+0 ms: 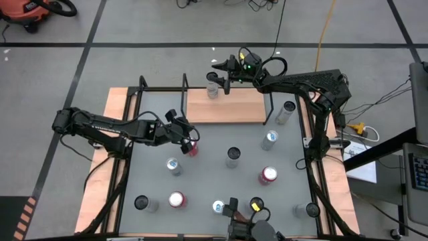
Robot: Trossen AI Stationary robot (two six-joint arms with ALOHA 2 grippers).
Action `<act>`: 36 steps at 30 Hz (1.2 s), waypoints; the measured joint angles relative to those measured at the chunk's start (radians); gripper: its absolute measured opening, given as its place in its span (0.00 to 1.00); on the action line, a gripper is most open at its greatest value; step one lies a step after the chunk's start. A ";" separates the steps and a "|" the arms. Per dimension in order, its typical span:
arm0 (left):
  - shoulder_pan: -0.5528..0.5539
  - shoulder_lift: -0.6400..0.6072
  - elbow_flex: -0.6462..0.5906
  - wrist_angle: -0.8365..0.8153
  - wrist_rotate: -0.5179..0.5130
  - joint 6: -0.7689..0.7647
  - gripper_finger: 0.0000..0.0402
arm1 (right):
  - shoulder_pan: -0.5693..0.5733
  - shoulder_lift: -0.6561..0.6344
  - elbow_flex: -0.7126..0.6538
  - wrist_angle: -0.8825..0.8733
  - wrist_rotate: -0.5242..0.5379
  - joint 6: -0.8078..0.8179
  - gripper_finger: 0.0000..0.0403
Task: Place canned beverage on shelf
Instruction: Put the top left white blue soda can on the shelf
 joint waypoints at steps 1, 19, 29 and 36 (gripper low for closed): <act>0.000 0.000 0.000 0.000 0.000 0.000 0.01 | 0.001 -0.010 0.000 -0.017 0.001 -0.003 0.69; 0.000 0.000 0.000 0.006 0.001 -0.023 0.01 | 0.080 -0.198 0.000 -0.264 0.162 -0.151 0.69; 0.000 0.000 0.000 0.046 0.002 -0.024 0.01 | 0.140 -0.317 0.000 -0.480 0.178 -0.160 0.69; 0.000 0.000 0.000 0.063 0.002 -0.026 0.01 | 0.190 -0.356 0.000 -0.622 0.175 -0.190 0.69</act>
